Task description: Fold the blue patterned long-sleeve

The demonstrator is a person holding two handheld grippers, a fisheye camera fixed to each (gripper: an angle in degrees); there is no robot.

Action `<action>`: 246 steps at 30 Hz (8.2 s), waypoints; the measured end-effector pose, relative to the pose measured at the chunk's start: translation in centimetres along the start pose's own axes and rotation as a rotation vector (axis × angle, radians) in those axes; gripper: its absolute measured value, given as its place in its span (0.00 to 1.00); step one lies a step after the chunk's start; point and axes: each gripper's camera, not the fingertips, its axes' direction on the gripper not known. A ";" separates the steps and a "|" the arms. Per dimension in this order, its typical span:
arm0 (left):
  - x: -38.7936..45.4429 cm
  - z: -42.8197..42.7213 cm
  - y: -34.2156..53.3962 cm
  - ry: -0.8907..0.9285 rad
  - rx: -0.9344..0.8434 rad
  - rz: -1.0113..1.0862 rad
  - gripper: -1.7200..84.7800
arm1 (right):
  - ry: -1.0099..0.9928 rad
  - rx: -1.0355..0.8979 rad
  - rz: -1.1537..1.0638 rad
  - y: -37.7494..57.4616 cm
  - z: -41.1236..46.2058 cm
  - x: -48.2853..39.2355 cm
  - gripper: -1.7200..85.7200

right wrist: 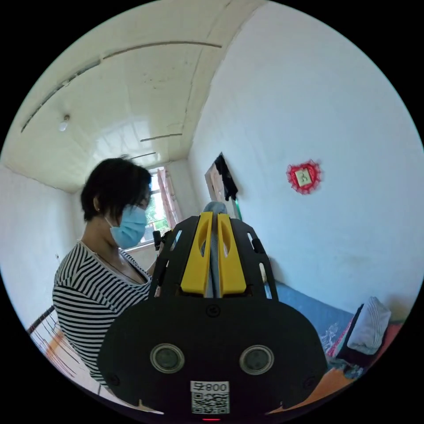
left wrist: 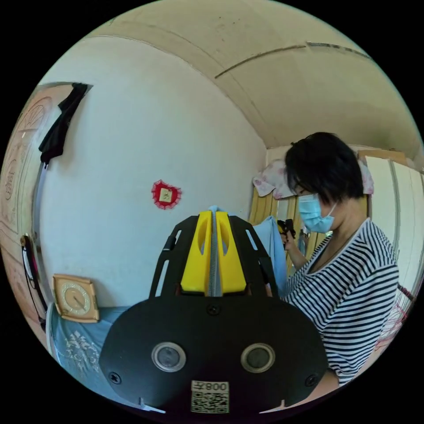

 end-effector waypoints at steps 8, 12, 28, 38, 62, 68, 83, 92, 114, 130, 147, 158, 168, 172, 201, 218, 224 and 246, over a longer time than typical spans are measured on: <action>-16.5 16.4 1.5 -0.216 -0.275 -0.299 0.05 | 0.084 -0.264 0.398 5.3 24.8 25.0 0.04; -26.5 25.2 7.4 -0.360 -0.428 -0.509 0.07 | 0.231 -0.440 0.559 11.9 37.4 36.8 0.04; -31.5 31.2 35.0 -0.632 -0.825 -1.145 0.13 | 0.685 -0.797 0.955 48.5 52.1 35.6 0.09; -34.5 43.6 36.6 -0.733 -1.085 -1.039 0.11 | 0.658 -0.891 0.875 48.8 64.6 24.3 0.09; -36.2 57.6 38.9 -0.681 -0.810 -1.048 0.07 | 0.947 -0.945 0.740 40.1 79.3 9.3 0.11; -35.6 64.4 44.3 -0.496 -0.856 -1.086 0.07 | 0.921 -1.122 0.856 43.4 83.9 11.2 0.08; -33.8 66.0 53.7 -0.431 -0.899 -1.219 0.12 | 1.030 -1.079 0.615 26.6 78.9 -3.0 0.11; -31.4 68.1 61.6 -0.331 -0.939 -1.277 0.15 | 0.646 -1.090 0.873 46.4 81.5 -8.3 0.14; -27.6 71.5 74.5 -0.202 -0.961 -1.144 0.06 | 0.573 -1.043 0.861 56.3 77.5 -14.3 0.08; -21.2 64.8 71.2 -0.160 -0.628 -1.015 0.04 | 0.351 -0.794 0.965 54.0 63.2 -26.9 0.04; -13.6 57.8 71.5 -0.203 -0.604 -1.086 0.04 | 0.300 -0.770 1.054 65.2 53.2 -43.9 0.04; -12.5 59.9 68.9 -0.307 -0.690 -1.198 0.04 | 0.389 -0.786 1.187 70.5 52.6 -43.0 0.04; -12.6 60.7 61.6 -0.457 -0.714 -1.282 0.05 | 0.363 -0.784 1.285 72.9 51.9 -40.8 0.05; -13.2 61.6 56.5 -0.516 -0.699 -1.233 0.05 | 0.330 -0.729 1.311 72.7 51.0 -41.3 0.05; -6.2 114.7 20.2 0.308 -1.038 -0.438 0.08 | 0.811 -0.537 0.694 50.8 65.2 -32.6 0.05; -14.2 121.8 3.3 -0.138 -1.072 -0.382 0.06 | 0.552 -0.637 0.458 39.7 81.3 -12.2 0.05; -12.2 114.3 -3.2 -0.121 -1.009 -0.296 0.05 | 0.646 -0.727 0.413 36.9 85.7 -7.3 0.06; -21.9 79.0 -12.1 -0.828 -0.990 -0.527 0.05 | 0.706 -0.908 0.377 25.4 92.4 4.0 0.05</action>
